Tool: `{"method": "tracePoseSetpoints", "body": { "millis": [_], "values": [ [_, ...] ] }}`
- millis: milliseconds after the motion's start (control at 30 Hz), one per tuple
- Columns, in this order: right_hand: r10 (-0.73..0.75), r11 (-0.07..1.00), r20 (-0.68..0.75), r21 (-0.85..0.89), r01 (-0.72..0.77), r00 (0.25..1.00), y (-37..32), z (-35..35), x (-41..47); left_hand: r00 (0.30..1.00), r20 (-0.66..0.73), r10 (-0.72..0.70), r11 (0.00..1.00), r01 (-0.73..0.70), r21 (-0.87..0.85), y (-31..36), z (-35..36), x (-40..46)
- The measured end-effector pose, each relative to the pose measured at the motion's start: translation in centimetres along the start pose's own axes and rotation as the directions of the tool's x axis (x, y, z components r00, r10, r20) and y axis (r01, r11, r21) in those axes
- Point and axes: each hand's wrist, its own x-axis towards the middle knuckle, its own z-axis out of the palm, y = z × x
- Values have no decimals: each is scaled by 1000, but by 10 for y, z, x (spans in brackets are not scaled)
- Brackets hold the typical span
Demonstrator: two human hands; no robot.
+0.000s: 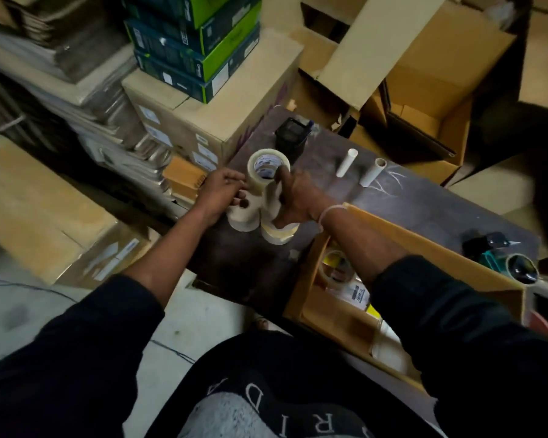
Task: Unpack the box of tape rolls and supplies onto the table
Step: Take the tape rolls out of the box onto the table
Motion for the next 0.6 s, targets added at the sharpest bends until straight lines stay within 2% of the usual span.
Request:
{"method": "tracePoseSetpoints", "body": {
  "millis": [133, 300, 467, 533, 600],
  "values": [
    [18, 1000, 30, -23, -17, 999, -2, 20, 7, 999, 3, 35, 999, -35, -21, -3, 2, 2],
    [3, 1000, 67, -16, -2, 998, 8, 1, -6, 987, -15, 160, 987, -160, 21, 11, 9, 1],
    [60, 979, -39, 196, -51, 997, 28, -61, -61, 945, 67, 319, 947, -321, 26, 43, 38, -9],
    [118, 921, -64, 379, -85, 991, 42, -81, -96, 911, 153, 382, 922, -386, -3, 57, 59, -18],
    [150, 826, -22, 552, -113, 988, 59, -92, -133, 869, 241, 432, 898, -438, -34, 69, 82, -31]
  ]
}}
